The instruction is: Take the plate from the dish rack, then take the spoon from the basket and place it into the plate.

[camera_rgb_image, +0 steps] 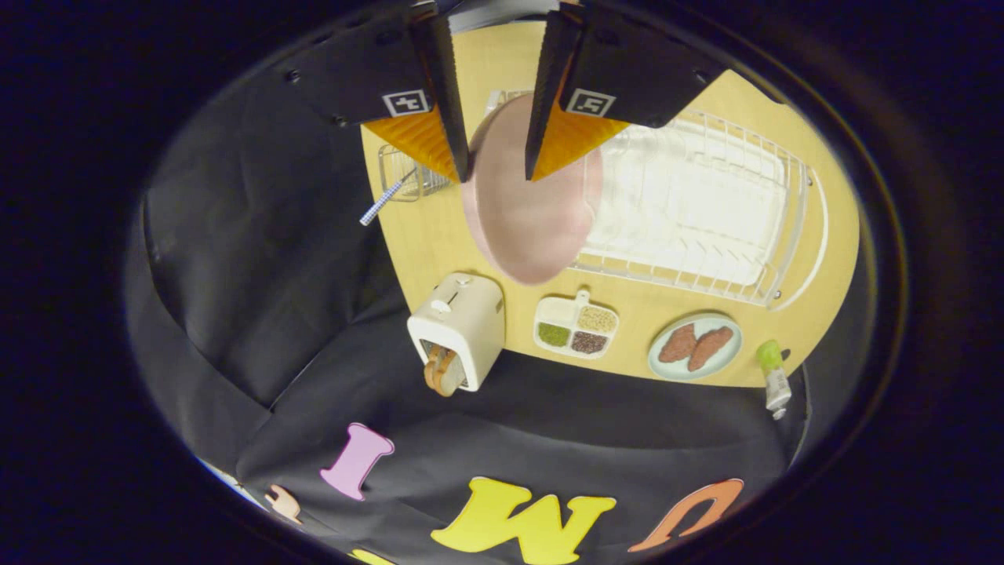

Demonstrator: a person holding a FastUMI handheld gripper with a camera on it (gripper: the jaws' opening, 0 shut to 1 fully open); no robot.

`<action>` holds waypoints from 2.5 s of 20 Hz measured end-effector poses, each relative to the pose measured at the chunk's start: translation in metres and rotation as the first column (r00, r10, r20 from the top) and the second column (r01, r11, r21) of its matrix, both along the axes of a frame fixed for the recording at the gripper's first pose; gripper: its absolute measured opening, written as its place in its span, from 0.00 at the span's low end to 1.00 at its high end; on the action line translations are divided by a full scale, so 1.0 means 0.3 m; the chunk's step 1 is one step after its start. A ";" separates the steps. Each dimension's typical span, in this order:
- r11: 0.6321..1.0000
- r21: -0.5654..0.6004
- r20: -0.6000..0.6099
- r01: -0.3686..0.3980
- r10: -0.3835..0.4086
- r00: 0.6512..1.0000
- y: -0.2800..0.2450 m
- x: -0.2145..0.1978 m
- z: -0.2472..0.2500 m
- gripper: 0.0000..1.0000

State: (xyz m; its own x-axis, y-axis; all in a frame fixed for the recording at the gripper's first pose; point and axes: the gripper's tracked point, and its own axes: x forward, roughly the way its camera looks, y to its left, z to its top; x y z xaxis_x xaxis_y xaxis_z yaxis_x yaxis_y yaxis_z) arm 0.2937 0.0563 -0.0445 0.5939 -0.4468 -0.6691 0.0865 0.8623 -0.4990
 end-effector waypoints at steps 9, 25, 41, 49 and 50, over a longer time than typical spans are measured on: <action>0.994 0.018 -0.087 0.110 -0.108 0.990 -0.091 0.043 -0.082 0.30; 0.959 -0.146 0.188 0.244 -0.216 0.958 -0.008 -0.001 0.018 0.11; 0.867 0.498 0.120 -0.031 -0.033 0.992 -0.010 -0.460 -0.113 0.11; 0.830 0.557 0.095 -0.029 -0.029 0.995 -0.127 -0.665 -0.464 0.11; 0.823 0.567 0.080 -0.026 -0.024 0.997 -0.133 -0.675 -0.505 0.11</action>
